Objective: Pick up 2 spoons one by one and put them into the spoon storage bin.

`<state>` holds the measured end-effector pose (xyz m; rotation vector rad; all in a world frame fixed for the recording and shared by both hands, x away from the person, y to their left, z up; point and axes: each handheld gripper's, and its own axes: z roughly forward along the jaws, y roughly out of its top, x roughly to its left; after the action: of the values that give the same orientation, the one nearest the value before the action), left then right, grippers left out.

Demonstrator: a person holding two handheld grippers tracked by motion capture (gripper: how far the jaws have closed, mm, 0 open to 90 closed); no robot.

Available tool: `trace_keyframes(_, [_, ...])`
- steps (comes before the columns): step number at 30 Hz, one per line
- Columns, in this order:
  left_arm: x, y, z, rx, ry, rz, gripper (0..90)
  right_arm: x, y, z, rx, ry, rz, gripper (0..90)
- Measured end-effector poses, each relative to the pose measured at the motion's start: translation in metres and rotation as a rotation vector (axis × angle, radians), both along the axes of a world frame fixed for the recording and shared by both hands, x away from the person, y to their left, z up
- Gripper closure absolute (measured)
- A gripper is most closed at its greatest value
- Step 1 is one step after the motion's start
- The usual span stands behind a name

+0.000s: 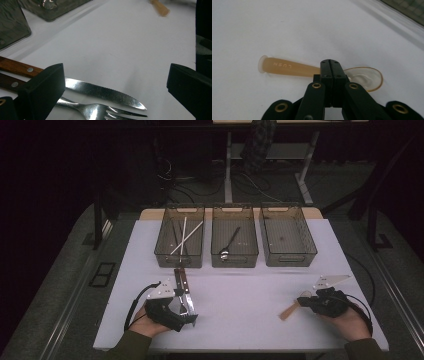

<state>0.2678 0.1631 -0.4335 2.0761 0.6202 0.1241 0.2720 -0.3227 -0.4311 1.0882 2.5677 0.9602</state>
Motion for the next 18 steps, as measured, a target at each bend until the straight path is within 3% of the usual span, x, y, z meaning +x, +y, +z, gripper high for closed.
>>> trace_keyframes(8, [0.001,-0.001,-0.001,0.007,0.002,-0.001,0.4,0.018,0.004,-0.001,0.006,0.006,-0.021,89.7])
trace_keyframes(18, [0.000,-0.001,-0.001,0.008,0.009,-0.007,0.4,0.018,0.006,-0.009,-0.059,0.035,-0.015,89.8])
